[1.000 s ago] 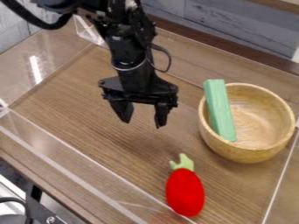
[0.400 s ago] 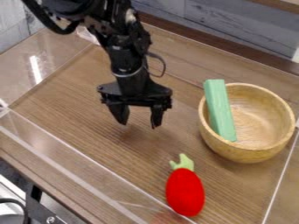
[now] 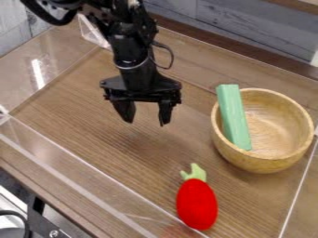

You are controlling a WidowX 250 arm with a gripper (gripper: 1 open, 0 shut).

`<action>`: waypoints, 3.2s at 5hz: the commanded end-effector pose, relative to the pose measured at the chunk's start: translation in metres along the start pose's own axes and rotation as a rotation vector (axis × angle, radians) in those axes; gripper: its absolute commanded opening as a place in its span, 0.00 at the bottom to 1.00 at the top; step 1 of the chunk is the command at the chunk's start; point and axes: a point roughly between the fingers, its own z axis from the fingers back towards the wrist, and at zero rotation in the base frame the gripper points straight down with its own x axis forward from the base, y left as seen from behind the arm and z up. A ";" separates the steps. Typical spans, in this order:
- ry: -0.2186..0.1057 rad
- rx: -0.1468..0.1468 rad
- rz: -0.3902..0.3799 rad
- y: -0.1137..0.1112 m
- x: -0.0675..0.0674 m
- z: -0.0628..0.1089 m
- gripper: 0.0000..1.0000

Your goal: Move the red object to the right side of the table

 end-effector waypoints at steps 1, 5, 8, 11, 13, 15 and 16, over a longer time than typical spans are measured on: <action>-0.045 -0.009 -0.067 -0.008 0.009 0.006 1.00; -0.039 0.029 -0.047 -0.020 0.013 -0.007 1.00; -0.003 0.012 -0.116 -0.032 -0.016 -0.001 1.00; 0.069 -0.009 -0.280 -0.053 -0.040 0.003 1.00; 0.105 -0.019 -0.358 -0.053 -0.063 -0.009 1.00; 0.113 -0.031 -0.421 -0.057 -0.078 -0.016 1.00; 0.110 -0.033 -0.457 -0.062 -0.084 -0.018 1.00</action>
